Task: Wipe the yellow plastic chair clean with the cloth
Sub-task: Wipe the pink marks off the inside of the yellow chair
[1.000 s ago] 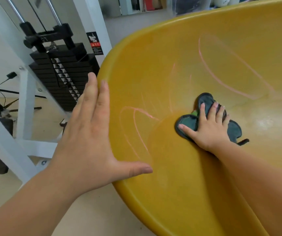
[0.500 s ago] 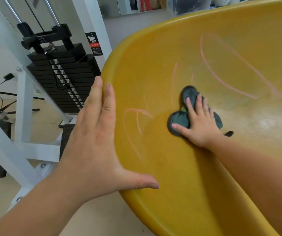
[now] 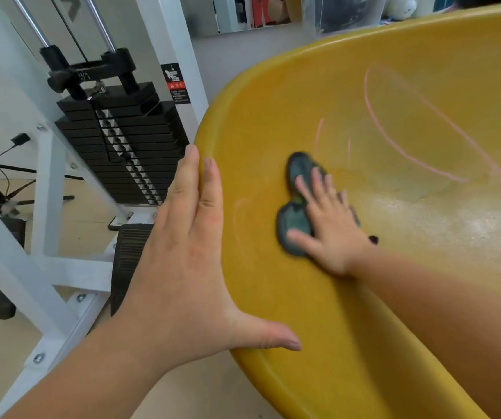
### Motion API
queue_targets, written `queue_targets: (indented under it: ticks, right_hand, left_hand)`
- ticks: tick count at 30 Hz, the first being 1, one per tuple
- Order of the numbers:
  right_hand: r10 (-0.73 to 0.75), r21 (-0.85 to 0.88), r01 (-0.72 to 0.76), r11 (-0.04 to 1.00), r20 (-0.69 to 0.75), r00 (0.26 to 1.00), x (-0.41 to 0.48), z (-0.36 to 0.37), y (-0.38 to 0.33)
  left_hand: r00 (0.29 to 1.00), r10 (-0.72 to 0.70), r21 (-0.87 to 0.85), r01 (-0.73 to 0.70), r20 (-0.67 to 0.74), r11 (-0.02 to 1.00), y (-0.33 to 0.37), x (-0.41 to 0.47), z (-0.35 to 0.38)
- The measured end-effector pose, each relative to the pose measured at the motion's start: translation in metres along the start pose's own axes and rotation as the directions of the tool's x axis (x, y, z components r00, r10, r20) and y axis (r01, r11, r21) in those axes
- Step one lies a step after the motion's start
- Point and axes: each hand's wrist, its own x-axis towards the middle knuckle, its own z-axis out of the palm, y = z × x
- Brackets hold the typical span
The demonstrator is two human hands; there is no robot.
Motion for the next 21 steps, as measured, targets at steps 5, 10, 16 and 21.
queue_targets:
  ticks: [5,10,16,21]
  right_hand:
    - [0.394,0.067,-0.388,0.919,-0.1,0.914,0.044,-0.005,0.007]
    - [-0.224,0.269,0.257,0.928,-0.149,0.963,-0.009,-0.006,-0.092]
    - [-0.213,-0.004,0.213,0.977,-0.005,0.977,-0.031,0.004,0.011]
    - [0.494,-0.061,-0.498,0.865,-0.072,0.867,0.033,-0.013,0.056]
  left_hand:
    - [1.0,0.012,-0.014,-0.012,-0.005,1.0,0.0,0.0,0.001]
    - [0.998,0.054,-0.013,-0.054,-0.027,0.998,-0.004,-0.002,0.003]
    - [0.998,0.054,-0.015,-0.055,-0.038,0.998,-0.004,0.0,0.003]
    - [0.998,0.049,-0.018,-0.05,-0.048,0.999,-0.003,0.0,0.004]
